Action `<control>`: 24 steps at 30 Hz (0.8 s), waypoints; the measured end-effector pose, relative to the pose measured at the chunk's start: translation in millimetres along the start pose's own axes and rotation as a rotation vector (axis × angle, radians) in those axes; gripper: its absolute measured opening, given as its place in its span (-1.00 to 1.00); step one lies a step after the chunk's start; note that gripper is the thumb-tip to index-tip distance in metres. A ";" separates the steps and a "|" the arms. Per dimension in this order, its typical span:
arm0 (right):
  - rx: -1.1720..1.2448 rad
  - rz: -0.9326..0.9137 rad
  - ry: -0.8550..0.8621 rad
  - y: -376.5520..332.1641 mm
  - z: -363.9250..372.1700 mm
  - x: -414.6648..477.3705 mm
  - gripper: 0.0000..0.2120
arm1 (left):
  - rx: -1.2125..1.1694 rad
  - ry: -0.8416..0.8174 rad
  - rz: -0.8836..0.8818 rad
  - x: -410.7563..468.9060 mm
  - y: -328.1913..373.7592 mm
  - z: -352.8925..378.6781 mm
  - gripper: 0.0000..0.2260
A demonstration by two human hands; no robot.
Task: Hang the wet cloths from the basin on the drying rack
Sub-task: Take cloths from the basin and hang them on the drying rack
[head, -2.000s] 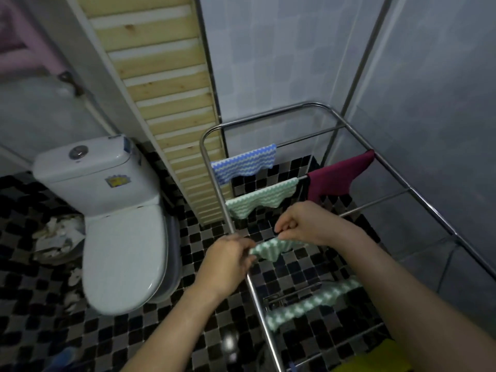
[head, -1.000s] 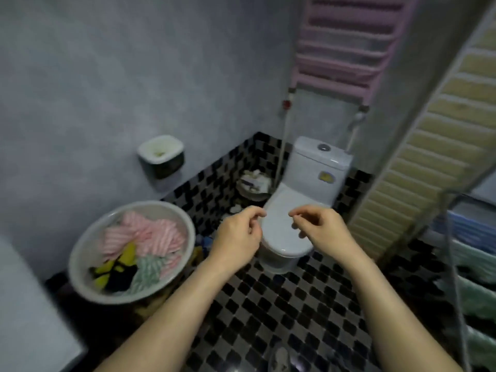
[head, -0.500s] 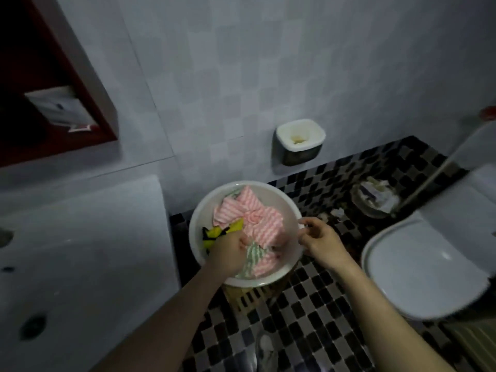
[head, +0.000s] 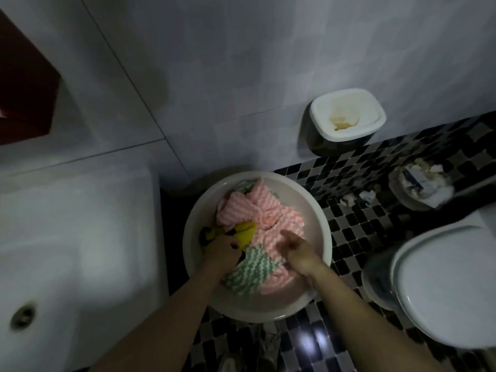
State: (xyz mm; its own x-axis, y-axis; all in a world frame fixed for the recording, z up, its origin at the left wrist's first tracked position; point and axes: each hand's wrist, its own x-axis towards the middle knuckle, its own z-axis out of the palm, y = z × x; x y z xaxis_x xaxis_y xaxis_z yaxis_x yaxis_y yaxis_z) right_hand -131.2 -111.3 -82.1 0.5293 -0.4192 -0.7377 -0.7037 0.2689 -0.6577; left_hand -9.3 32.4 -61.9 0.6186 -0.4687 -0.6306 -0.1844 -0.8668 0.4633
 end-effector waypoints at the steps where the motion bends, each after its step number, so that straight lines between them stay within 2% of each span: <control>1: 0.002 0.004 0.043 4.0 4.8 5.1 -0.64 | -0.071 0.085 -0.008 2.2 -1.5 -0.7 -0.83; 3: 0.066 0.006 0.197 6.5 11.6 8.9 -0.75 | -0.310 0.250 -0.019 6.9 -1.9 -5.2 -0.91; 5: 0.265 0.057 0.289 3.9 12.8 6.1 -0.85 | -0.604 0.277 -0.023 8.4 0.6 -13.5 -0.80; 7: 0.522 0.124 0.266 -4.0 9.4 -1.4 -0.91 | -0.797 0.213 -0.021 5.3 5.7 -23.3 -0.72; 9: 0.745 0.126 0.218 -13.9 5.8 -12.8 -0.88 | -0.902 0.184 0.042 1.7 11.4 -32.5 -0.67; 12: 0.851 0.061 0.185 -29.0 4.3 -39.6 -0.80 | -0.935 0.209 0.205 -15.1 29.4 -49.9 -0.69; 14: 0.756 -0.036 0.134 -40.3 3.4 -63.0 -0.73 | -0.936 0.179 0.295 -34.4 43.1 -64.1 -0.72; 16: 0.524 -0.216 0.028 -52.9 2.8 -82.4 -0.71 | -0.896 0.086 0.414 -48.6 52.3 -77.6 -0.75; 18: 0.245 -0.434 -0.048 -65.7 5.4 -102.5 -0.39 | -0.722 -0.055 0.547 -61.9 59.7 -90.4 -0.69; 19: 0.140 -0.514 -0.105 -74.8 5.8 -105.1 -0.30 | -0.618 -0.094 0.603 -63.5 65.2 -94.1 -0.67; 20: 0.064 -0.563 -0.117 -81.7 8.0 -109.5 -0.30 | -0.528 -0.122 0.658 -66.7 70.4 -96.8 -0.66; 22: -0.023 -0.599 -0.019 -92.1 10.9 -116.3 -0.50 | -0.477 -0.165 0.751 -71.8 78.5 -101.9 -0.65; 24: -0.110 -0.604 0.189 -92.1 10.5 -123.4 -0.84 | -0.528 -0.115 0.791 -73.5 79.3 -102.0 -0.66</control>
State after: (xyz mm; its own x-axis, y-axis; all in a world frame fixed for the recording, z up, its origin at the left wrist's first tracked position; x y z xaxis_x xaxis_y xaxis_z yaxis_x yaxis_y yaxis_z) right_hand -126.7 -75.3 67.9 0.7620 -0.6172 -0.1957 -0.3574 -0.1488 -0.9220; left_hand 8.5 15.5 84.7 0.3782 -0.9239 -0.0588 -0.1310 -0.1163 0.9845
